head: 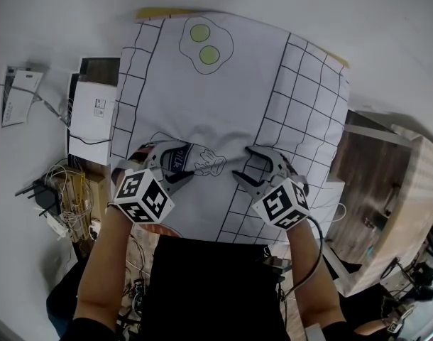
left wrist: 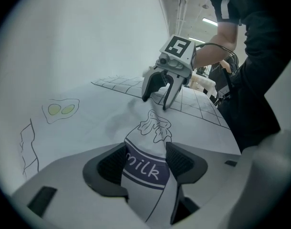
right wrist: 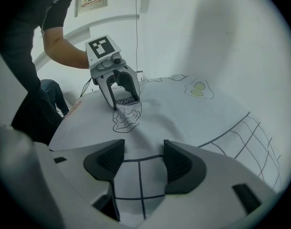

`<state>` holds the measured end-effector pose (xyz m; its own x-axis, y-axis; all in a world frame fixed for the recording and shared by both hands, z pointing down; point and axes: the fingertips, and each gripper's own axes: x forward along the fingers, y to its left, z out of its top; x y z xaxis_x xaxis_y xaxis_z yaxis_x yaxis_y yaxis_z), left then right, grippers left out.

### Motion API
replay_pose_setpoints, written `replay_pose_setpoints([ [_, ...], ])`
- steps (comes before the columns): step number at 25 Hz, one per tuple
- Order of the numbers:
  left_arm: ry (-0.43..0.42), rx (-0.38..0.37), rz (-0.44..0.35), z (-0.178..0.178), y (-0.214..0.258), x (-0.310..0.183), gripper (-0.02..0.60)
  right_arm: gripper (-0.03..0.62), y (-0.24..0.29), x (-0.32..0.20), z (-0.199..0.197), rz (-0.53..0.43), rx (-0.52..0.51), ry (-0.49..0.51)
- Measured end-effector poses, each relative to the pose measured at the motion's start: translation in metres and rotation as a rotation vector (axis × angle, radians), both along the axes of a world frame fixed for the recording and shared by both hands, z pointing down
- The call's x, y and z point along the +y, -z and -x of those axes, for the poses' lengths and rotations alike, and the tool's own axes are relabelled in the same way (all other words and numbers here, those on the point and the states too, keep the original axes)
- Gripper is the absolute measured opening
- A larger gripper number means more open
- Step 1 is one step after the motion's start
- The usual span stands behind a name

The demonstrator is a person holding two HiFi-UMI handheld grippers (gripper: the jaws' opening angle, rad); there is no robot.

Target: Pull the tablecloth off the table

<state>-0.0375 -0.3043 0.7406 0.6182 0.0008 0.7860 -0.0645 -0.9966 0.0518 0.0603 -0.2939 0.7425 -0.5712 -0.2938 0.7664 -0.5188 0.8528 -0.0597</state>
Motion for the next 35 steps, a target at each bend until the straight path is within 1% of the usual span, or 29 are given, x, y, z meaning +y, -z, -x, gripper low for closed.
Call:
replay_pose_setpoints([
  [3, -0.005, -0.008, -0.004, 0.000, 0.000, 0.003, 0.254, 0.235, 0.001, -0.001, -0.001, 0.003, 0.003, -0.014],
  [7, -0.011, -0.022, -0.009, 0.000, 0.000, 0.006, 0.225, 0.195, 0.000, 0.001, -0.001, 0.010, 0.011, -0.022],
  [13, -0.004, -0.043, -0.009, 0.000, 0.000, 0.013, 0.170, 0.106, 0.001, 0.006, -0.001, 0.020, 0.022, -0.025],
  [16, -0.005, -0.046, -0.011, 0.000, 0.000, 0.017, 0.135, 0.063, 0.000, 0.009, 0.000, 0.021, 0.027, -0.028],
  [19, -0.015, -0.057, -0.013, -0.002, -0.001, 0.021, 0.098, 0.038, -0.001, 0.012, -0.001, 0.021, 0.037, -0.034],
  [21, -0.018, -0.068, -0.003, -0.001, -0.002, 0.022, 0.070, 0.029, -0.002, 0.012, 0.000, 0.025, 0.044, -0.038],
  [24, -0.017, -0.091, 0.037, 0.001, -0.004, 0.022, 0.021, 0.026, -0.004, 0.009, 0.003, 0.037, 0.050, -0.040],
  [26, -0.017, -0.100, 0.053, 0.002, -0.005, 0.022, 0.015, 0.025, -0.004, 0.008, 0.004, 0.042, 0.050, -0.044],
  [29, -0.008, -0.093, 0.053, 0.001, -0.003, 0.022, 0.014, 0.023, -0.003, 0.008, 0.004, 0.041, 0.035, -0.071],
  [35, 0.044, -0.034, 0.050, 0.000, 0.010, 0.019, 0.012, 0.020, 0.016, 0.003, 0.003, 0.011, -0.015, -0.142],
])
